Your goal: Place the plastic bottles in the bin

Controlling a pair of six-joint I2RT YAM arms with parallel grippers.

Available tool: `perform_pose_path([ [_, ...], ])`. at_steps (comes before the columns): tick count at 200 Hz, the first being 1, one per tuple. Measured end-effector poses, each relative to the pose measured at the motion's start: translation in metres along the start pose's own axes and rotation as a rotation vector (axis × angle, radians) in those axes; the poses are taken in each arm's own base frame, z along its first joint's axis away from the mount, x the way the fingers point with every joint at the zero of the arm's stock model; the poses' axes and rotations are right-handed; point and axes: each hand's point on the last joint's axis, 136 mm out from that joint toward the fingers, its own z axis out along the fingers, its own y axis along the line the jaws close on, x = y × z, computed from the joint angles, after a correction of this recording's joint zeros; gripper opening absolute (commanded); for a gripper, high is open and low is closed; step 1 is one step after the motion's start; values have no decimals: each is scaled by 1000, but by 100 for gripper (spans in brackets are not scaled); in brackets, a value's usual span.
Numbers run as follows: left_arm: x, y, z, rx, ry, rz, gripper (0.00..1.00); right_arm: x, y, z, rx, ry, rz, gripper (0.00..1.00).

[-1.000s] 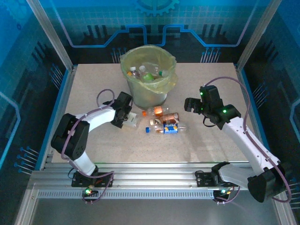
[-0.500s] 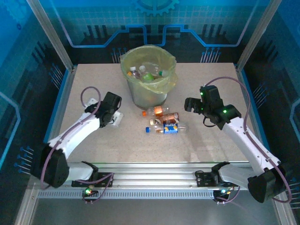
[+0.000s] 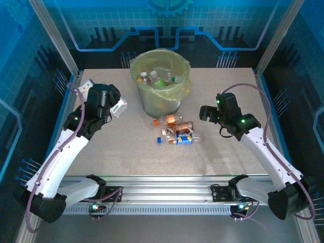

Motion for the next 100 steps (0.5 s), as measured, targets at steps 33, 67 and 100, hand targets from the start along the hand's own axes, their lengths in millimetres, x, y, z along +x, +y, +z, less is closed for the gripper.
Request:
perform_pose_path([
  [33, -31, -53, -10, 156, -26, -14, 57, -1, 0, -2, -1, -4, 4, 100],
  [67, -46, -115, 0, 304, -7, -41, 58, -3, -1, -7, -7, -20, 7, 100],
  [100, -34, -160, 27, 378, 64, -33, 58, -3, -3, -12, -5, -28, 12, 100],
])
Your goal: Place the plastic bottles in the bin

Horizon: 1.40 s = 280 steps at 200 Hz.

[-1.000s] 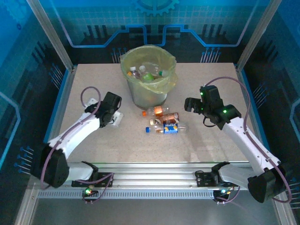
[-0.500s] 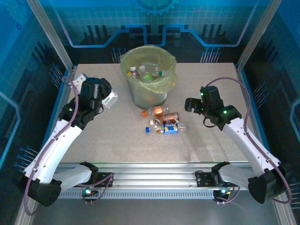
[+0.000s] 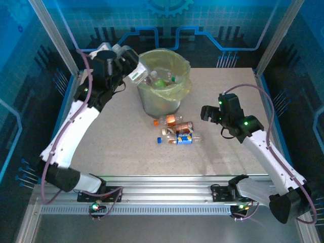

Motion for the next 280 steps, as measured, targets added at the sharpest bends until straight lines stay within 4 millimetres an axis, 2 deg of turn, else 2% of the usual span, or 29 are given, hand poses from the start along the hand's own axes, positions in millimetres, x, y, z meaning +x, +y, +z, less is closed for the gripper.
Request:
perform_pose_path([
  [43, 21, -40, 56, 54, 91, 16, 59, 3, -2, -2, 6, 10, -2, 100],
  [66, 31, -54, 80, 68, 133, 28, 61, 3, -3, -4, 9, 7, -2, 100],
  [101, 51, -54, 110, 48, 203, 64, 64, 2, -6, -7, 21, -1, 6, 100],
  [126, 74, -38, 126, -3, 267, 85, 64, 3, -7, -8, 22, 0, 6, 100],
  [153, 96, -21, 137, -52, 333, 112, 67, 3, -7, -8, 23, 2, 6, 100],
  [182, 110, -7, 142, -94, 374, 129, 71, 3, -7, -8, 22, 2, 8, 100],
  [201, 112, -6, 143, -100, 384, 132, 78, 3, -7, -8, 22, 2, 8, 100],
  [219, 113, -6, 142, -98, 390, 146, 90, 3, -7, -8, 22, 2, 8, 100],
  [245, 116, -2, 143, -109, 402, 157, 98, 3, -7, -8, 22, 2, 8, 100],
  [280, 117, 0, 141, -120, 412, 160, 99, 3, -7, -8, 22, 2, 8, 100],
])
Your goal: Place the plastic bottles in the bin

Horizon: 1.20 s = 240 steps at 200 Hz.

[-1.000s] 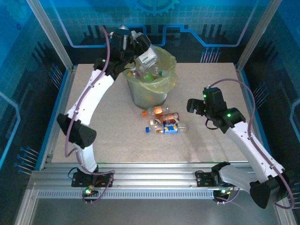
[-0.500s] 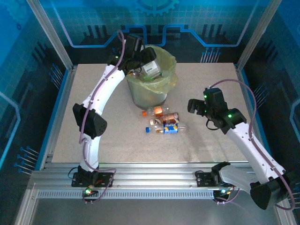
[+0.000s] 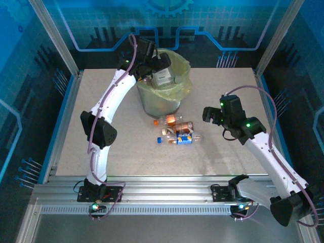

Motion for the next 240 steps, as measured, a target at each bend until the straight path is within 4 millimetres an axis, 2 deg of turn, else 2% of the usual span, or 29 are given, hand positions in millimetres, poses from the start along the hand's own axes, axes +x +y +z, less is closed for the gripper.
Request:
perform_pose_path([
  [62, -9, -2, -5, -5, -34, 21, 98, 1, 0, 1, 2, 4, -1, 100],
  [106, -5, -1, -5, -6, -28, 23, 77, 1, 0, 2, 2, 6, -1, 100],
  [161, 12, 8, 3, -33, 10, 26, 66, 1, 0, 2, 2, 5, -1, 100],
  [199, 15, 11, 9, -33, 15, 24, 68, 1, 0, 2, 2, 6, -1, 100],
  [240, 17, 13, 7, -36, 18, 29, 80, 4, 1, 2, -4, 20, -4, 100],
])
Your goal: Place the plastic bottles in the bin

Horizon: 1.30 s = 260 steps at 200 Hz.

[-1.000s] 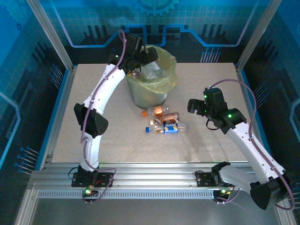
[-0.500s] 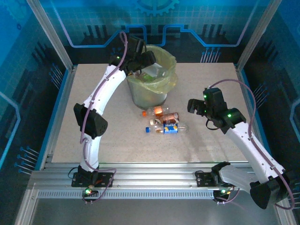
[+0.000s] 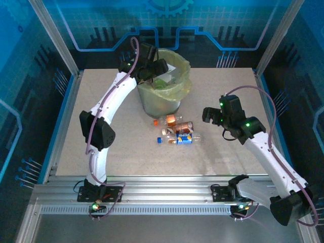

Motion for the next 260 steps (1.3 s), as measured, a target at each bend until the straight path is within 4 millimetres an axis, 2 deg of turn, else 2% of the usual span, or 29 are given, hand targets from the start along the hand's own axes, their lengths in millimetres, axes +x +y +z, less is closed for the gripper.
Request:
perform_pose_path([
  [16, -3, -2, -6, 9, -9, 1, 84, 3, 2, 0, -11, 13, -2, 100],
  [38, -13, -10, -28, 42, -46, 2, 89, 7, 4, 0, -25, 34, -5, 100],
  [77, -38, -25, -101, 157, -176, 5, 99, 21, 16, -1, -66, 80, 5, 100],
  [108, -38, -19, -155, 237, -274, 5, 99, 51, 32, 11, -83, 176, 30, 100],
  [127, -31, -8, -173, 265, -323, 15, 99, 77, 42, 22, -68, 253, 39, 100],
  [155, -9, 18, -178, 259, -361, 32, 99, 109, 50, 32, -37, 332, 82, 100],
  [174, 8, 39, -178, 238, -376, 34, 99, 122, 51, 35, -24, 355, 131, 100],
  [208, 33, 76, -182, 189, -410, 22, 99, 130, 52, 40, -12, 363, 226, 100],
  [260, 63, 114, -178, 138, -429, 32, 99, 142, 52, 53, 21, 398, 270, 100],
])
